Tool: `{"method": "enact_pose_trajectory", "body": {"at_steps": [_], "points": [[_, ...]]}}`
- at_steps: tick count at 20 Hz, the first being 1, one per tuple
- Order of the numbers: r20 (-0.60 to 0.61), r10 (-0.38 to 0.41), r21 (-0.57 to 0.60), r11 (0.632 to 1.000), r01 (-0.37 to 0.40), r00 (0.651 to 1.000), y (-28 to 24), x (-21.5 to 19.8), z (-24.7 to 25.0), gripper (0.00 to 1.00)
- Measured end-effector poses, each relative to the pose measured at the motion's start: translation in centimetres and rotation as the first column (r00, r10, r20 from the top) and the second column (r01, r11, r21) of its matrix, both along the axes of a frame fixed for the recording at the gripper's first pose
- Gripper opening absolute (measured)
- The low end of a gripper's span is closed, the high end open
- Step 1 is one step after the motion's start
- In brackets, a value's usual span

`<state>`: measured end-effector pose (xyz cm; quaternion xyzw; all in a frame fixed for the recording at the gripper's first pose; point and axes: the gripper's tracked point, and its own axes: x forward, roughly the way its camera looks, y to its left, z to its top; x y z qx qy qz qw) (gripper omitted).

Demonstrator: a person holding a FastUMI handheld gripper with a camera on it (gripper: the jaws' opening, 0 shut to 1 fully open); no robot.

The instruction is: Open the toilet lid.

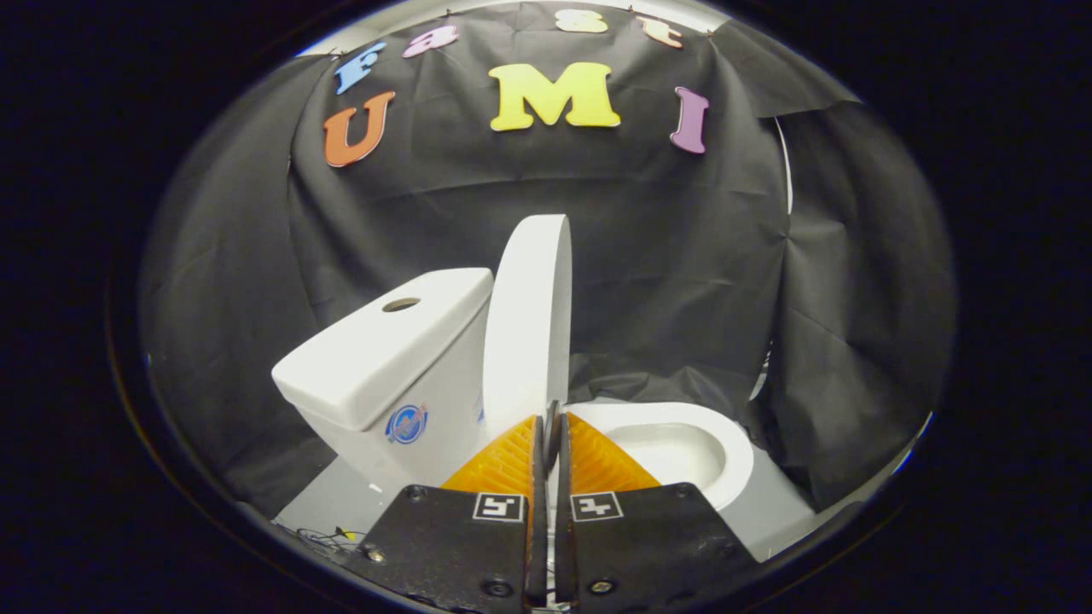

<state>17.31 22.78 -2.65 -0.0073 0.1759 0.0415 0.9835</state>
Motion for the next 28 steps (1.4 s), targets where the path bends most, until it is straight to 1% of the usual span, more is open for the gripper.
{"method": "enact_pose_trajectory", "body": {"at_steps": [6, 12, 14, 16, 17, 19, 20, 22, 24, 28], "points": [[0.008, 0.027, -0.091, 0.996, -0.026, 1.000, 2.8, 0.0, -0.1, 0.07], [-0.040, 0.086, -0.180, 0.979, -0.092, 0.996, 4.8, -0.2, 0.0, 0.08], [-0.060, 0.100, -0.148, 0.983, -0.108, 0.993, 4.5, -0.2, 0.2, 0.10], [-0.072, 0.161, -0.059, 0.984, -0.165, 0.984, 5.0, -0.7, 0.6, 0.16], [-0.066, 0.188, -0.021, 0.982, -0.190, 0.980, 5.2, -1.3, 1.0, 0.23], [0.000, 0.204, -0.009, 0.979, -0.204, 0.979, 4.3, -2.0, 2.7, 0.50], [0.054, 0.195, -0.021, 0.981, -0.194, 0.979, 3.4, -2.7, 4.0, 0.53], [0.140, 0.219, -0.044, 0.976, -0.215, 0.966, 2.4, -4.4, 5.6, 0.53], [0.224, 0.248, -0.030, 0.968, -0.248, 0.943, 1.0, -6.6, 6.7, 0.53], [0.333, 0.176, -0.019, 0.983, -0.181, 0.926, -5.3, -10.7, 6.7, 0.53]]}}
